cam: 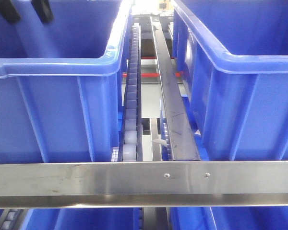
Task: Pick and sort blue part to right shelf
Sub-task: 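Open the left gripper to drop the block into the bin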
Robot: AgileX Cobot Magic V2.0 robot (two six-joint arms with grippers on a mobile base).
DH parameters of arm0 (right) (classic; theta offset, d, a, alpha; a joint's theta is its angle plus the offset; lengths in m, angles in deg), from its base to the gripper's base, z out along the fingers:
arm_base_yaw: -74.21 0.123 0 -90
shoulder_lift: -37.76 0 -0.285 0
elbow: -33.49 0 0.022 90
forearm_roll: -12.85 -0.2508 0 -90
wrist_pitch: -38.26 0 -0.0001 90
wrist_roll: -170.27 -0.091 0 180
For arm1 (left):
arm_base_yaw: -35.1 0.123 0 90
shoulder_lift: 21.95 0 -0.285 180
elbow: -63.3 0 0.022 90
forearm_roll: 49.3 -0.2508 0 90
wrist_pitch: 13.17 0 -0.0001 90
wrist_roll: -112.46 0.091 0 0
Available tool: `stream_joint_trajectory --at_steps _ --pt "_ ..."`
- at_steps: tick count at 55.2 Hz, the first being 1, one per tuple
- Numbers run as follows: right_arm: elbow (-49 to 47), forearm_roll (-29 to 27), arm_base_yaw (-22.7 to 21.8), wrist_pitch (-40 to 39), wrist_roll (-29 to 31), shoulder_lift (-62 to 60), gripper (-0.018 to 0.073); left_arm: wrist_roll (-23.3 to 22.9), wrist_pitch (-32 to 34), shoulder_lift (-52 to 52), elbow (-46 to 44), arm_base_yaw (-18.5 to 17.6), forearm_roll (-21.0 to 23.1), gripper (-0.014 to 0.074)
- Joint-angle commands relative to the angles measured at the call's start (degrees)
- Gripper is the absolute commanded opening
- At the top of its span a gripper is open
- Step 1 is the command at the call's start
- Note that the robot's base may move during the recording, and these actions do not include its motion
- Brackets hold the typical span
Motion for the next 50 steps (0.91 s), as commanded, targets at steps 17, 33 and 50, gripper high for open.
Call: stream_joint_trajectory --at_steps 17,33,50 --pt "-1.5 1.6 0.1 -4.6 0.3 0.8 0.0198 -0.6 13.4 21.7 28.8 -0.2 -0.4 0.0319" --pt "-1.5 1.6 0.1 -4.6 0.3 0.8 0.0198 -0.6 29.6 43.0 51.2 -0.2 -0.5 0.0136" --pt "-1.5 1.6 0.1 -4.6 0.3 0.8 0.0198 -0.6 43.5 67.6 67.6 -0.2 -0.5 0.0125"
